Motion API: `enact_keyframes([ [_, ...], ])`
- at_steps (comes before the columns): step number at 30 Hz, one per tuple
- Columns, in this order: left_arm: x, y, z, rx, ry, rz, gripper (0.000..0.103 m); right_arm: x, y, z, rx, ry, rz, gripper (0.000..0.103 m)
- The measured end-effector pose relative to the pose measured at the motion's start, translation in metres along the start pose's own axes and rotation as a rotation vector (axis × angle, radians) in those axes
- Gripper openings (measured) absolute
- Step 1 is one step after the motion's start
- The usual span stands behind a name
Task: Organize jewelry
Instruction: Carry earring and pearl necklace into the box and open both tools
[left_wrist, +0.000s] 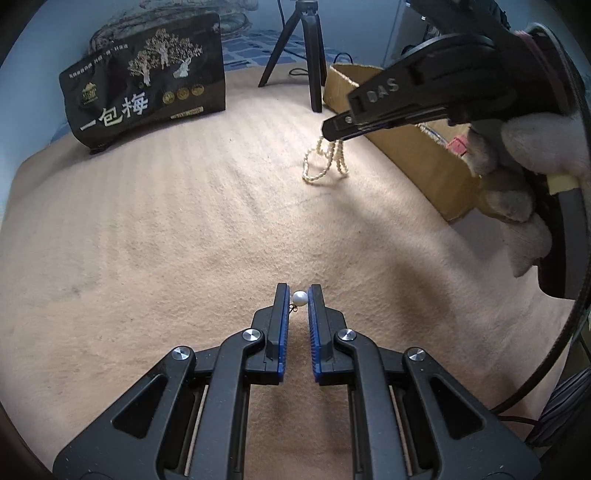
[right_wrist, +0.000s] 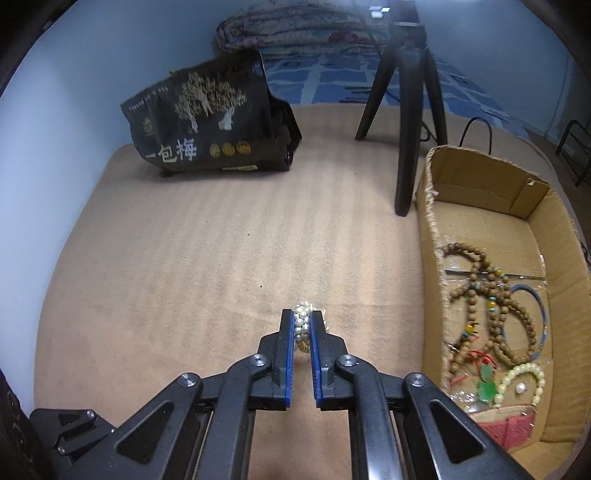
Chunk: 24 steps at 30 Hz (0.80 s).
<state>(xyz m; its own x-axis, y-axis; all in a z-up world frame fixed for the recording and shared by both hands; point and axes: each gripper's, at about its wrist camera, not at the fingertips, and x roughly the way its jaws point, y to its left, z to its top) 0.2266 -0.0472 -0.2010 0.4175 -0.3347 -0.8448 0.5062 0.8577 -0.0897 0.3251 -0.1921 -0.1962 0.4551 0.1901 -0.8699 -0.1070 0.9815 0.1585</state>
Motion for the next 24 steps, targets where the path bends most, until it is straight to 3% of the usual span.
enact_keyframes([
  [24, -0.070, -0.040, 0.022, 0.037, -0.156, 0.015, 0.009, -0.120, -0.009, -0.031, -0.037, -0.163, 0.029, 0.005],
])
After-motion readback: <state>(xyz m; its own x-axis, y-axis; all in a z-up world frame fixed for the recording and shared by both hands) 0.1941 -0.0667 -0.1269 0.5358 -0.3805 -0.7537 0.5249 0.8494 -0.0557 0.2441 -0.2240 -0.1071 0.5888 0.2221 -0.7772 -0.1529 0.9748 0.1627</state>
